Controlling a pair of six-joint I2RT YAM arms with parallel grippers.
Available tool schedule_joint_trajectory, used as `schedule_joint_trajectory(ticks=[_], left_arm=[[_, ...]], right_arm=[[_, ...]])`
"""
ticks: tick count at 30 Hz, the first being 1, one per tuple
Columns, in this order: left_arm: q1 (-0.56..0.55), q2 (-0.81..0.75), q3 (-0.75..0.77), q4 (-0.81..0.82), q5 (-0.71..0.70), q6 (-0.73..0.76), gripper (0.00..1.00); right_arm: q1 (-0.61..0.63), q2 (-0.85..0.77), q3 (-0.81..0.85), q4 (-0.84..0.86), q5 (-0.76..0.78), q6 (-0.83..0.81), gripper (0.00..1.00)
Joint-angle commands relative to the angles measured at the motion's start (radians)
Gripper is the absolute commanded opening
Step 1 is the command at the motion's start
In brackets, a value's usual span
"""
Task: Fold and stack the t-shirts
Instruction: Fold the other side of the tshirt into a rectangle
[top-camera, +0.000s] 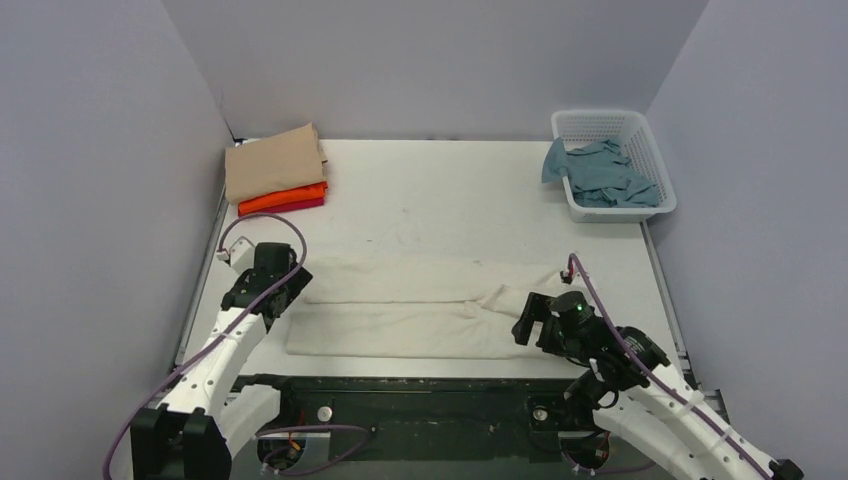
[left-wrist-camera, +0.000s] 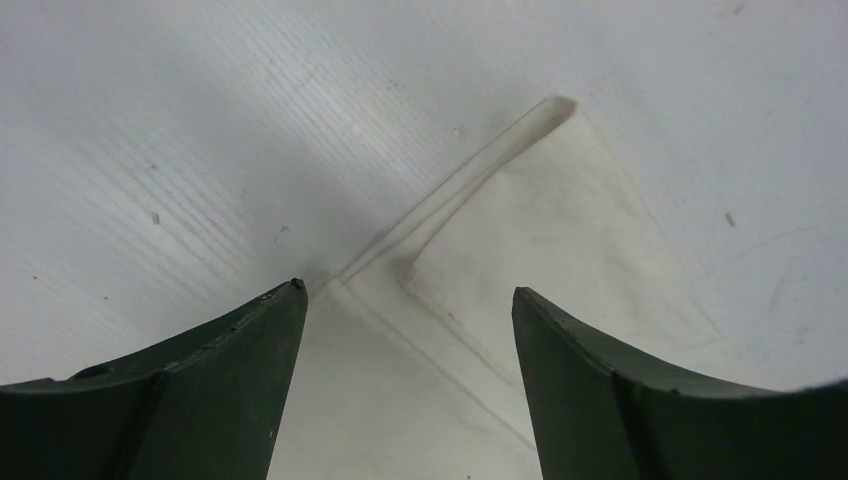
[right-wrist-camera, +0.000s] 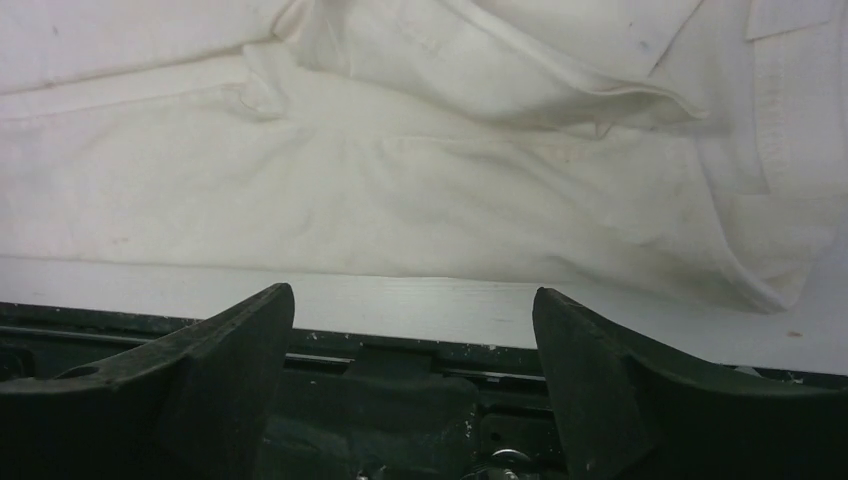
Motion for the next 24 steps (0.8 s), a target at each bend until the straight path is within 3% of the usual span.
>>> schedule_joint_trajectory(ticks=[1,4,7,11,17,24], left_arm=[[-0.009,-0.059,0.087,0.036,0.016,0.004,0.86],[-0.018,-0.025,0.102,0.12,0.143,0.058,0.87],[-0.041,0.08,0.14,0.211,0.249,0.106,0.88],[-0.1,0.225,0.181,0.278,0.312,0.141,0.89],[-0.126,0.396,0.217,0.289,0.33,0.158,0.9],[-0.119,0.486,0.197,0.292,0.305,0.158,0.91]], right_arm=[[0.014,-0.071,0.056,-0.075,0.096,0.074,0.87],[0.01,0.026,0.124,-0.023,0.246,0.044,0.97],[-0.009,0.169,0.221,0.086,0.259,-0.016,1.0],[-0.076,0.456,0.34,0.181,0.166,-0.083,1.0],[-0.208,0.757,0.363,0.339,-0.038,-0.128,1.0],[-0.18,0.845,0.294,0.378,-0.247,-0.155,1.0]])
